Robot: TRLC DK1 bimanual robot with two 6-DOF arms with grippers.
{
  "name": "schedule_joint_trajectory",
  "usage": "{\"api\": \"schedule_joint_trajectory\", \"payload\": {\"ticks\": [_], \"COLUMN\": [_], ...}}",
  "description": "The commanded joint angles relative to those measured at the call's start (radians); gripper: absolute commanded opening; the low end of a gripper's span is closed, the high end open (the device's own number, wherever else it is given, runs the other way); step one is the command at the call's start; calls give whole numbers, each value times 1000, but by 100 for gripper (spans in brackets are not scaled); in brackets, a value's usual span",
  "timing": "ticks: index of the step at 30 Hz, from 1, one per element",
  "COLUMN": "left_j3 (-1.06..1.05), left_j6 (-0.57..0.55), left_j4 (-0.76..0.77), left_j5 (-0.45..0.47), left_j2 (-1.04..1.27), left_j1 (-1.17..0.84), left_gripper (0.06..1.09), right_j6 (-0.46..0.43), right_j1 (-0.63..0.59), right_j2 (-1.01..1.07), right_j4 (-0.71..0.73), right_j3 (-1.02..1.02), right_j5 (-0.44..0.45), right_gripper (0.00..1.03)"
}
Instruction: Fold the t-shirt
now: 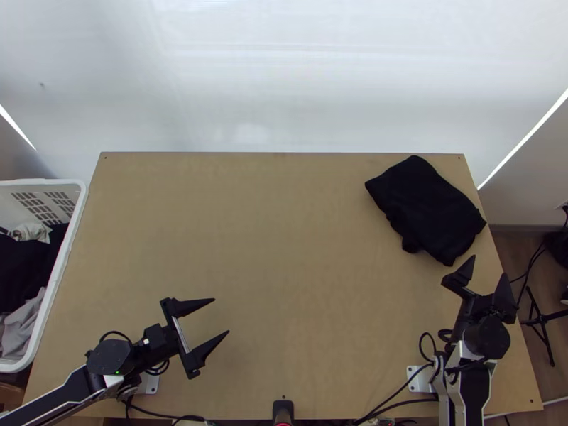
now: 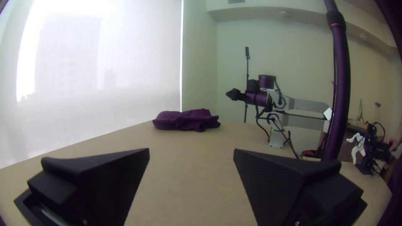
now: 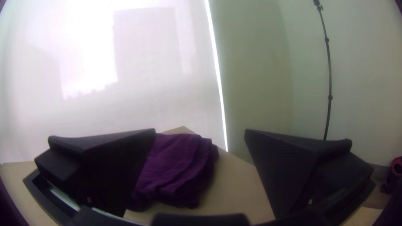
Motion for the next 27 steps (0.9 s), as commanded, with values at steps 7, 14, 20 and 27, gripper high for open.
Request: {"api": "schedule_joint_trajectory", "payload": {"ticks": [7, 14, 20, 27], "left_j3": [0, 0, 0, 0], "left_j6": [-1, -1, -1, -9], "left_j4": [0, 0, 0, 0], "left_j5": [0, 0, 0, 0], "left_j2": [0, 0, 0, 0], "left_j1": [951, 985, 985, 980], "left_gripper": [104, 104, 104, 104], "right_j6": [0, -1, -1, -1], "right_j1": [2, 0, 0, 0], "right_j2": [2, 0, 0, 0], "right_j4": [0, 0, 0, 0], "right_j3": [0, 0, 2, 2], "right_j5": [0, 0, 0, 0], "right_gripper": [99, 99, 99, 99]}}
